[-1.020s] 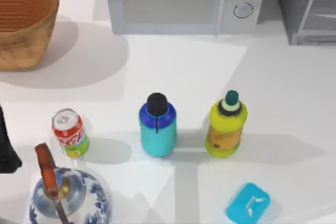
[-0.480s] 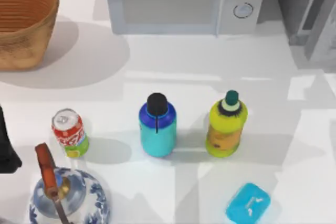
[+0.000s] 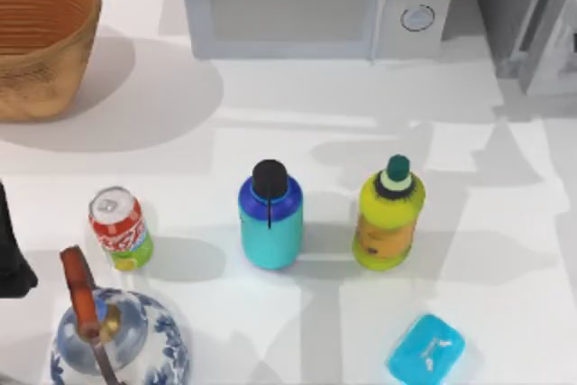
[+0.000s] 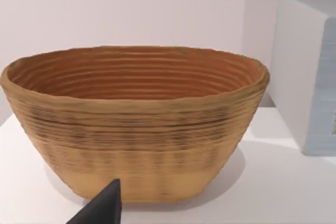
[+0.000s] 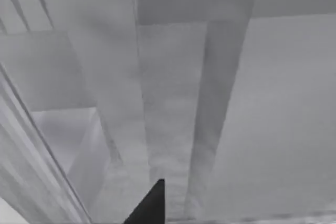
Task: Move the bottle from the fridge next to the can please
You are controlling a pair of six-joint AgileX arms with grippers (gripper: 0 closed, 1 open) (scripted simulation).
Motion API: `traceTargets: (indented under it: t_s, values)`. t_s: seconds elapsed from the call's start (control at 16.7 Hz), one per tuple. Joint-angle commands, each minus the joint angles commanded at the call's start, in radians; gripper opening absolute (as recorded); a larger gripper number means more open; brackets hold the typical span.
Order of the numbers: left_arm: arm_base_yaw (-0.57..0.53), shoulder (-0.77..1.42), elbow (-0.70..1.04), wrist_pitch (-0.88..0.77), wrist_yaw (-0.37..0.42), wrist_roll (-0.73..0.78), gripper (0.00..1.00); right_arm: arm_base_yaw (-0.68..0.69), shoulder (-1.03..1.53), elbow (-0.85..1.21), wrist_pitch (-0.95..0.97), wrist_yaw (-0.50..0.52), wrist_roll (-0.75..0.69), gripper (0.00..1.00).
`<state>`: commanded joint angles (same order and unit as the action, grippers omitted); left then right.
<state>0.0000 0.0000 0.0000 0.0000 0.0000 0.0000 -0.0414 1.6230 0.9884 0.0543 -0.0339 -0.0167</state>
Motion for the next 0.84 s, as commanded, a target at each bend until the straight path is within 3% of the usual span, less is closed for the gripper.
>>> traceTargets:
  t_s: [0.84]
  values:
    - [0.0,0.0,0.0,0.0,0.0,0.0,1.0,0.002,0.36,0.452,-0.091,0.007,0.003,1.0]
